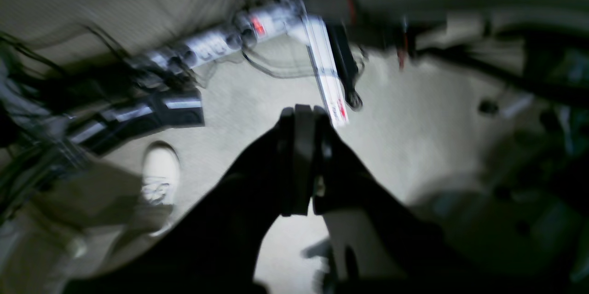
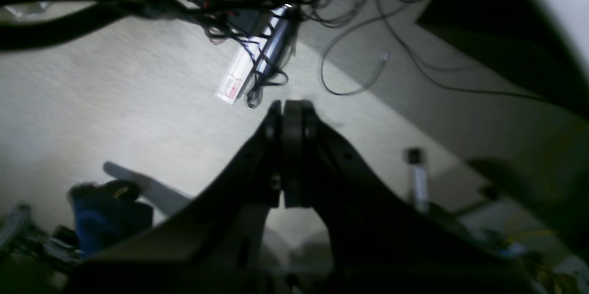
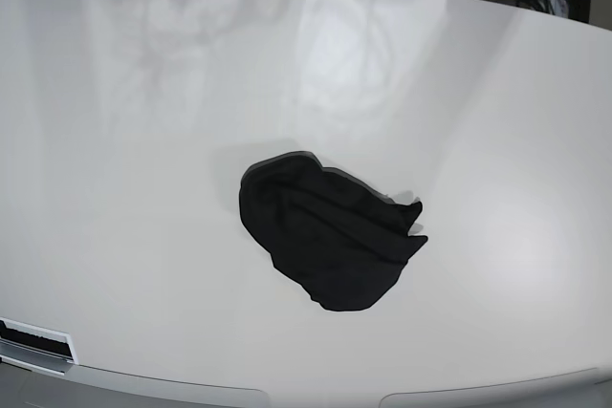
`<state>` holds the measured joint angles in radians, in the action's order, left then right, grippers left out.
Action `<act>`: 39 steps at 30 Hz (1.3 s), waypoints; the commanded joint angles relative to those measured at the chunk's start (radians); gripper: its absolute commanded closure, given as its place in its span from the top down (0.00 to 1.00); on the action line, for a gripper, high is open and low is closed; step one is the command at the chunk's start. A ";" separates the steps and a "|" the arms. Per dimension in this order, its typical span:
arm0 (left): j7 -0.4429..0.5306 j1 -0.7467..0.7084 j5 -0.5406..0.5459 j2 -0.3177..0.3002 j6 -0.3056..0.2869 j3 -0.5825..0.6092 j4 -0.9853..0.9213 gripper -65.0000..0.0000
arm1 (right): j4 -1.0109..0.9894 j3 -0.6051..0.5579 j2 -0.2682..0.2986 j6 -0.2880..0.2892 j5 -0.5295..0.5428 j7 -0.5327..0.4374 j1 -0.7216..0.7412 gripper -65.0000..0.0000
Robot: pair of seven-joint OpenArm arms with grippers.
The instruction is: Layout the t-shirt on the table in an organized manner, then fold the t-shirt properly
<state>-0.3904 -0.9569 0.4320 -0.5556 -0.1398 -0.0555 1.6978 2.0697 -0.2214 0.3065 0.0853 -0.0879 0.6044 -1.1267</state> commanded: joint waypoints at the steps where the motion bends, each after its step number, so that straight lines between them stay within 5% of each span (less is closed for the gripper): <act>1: -0.001 -0.035 0.017 -0.010 -0.021 -0.040 0.061 0.00 | 0.064 -0.001 0.006 -0.011 -0.017 -0.004 -0.036 0.00; 6: -0.014 -0.084 0.087 -0.010 -0.085 -0.217 0.280 0.00 | 0.275 -0.001 0.007 -0.047 -0.135 0.028 -0.095 0.00; 9: 0.000 -0.034 0.112 -0.010 -0.086 -0.253 0.364 0.00 | 0.286 -0.001 0.007 -0.050 -0.168 -0.037 -0.068 0.00; 18: 0.000 0.297 0.157 -0.009 -0.149 -0.250 0.385 0.00 | 0.286 -0.001 0.006 0.132 -0.031 -0.215 0.301 0.00; 24: 0.002 0.483 0.124 -0.010 -0.149 -0.173 0.312 0.00 | 0.163 -0.001 -0.019 0.186 0.081 -0.288 0.570 0.00; 30: 0.070 0.698 0.000 -0.008 -0.149 0.044 0.116 0.00 | -0.161 -0.002 -0.105 0.277 0.188 -0.317 0.842 0.00; 36: 0.076 0.891 -0.037 0.008 -0.149 0.221 -0.094 0.00 | -0.459 -0.001 -0.199 0.328 0.193 -0.309 1.094 0.49; 39: 0.076 0.944 -0.039 0.028 -0.149 0.241 -0.154 0.00 | -0.618 -0.002 -0.235 0.323 0.193 -0.296 1.197 0.51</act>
<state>-0.3405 -0.0265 0.3820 -0.5163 -0.2893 0.1905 1.5276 1.4296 -0.2256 0.0727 0.4080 0.0917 0.3294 0.0547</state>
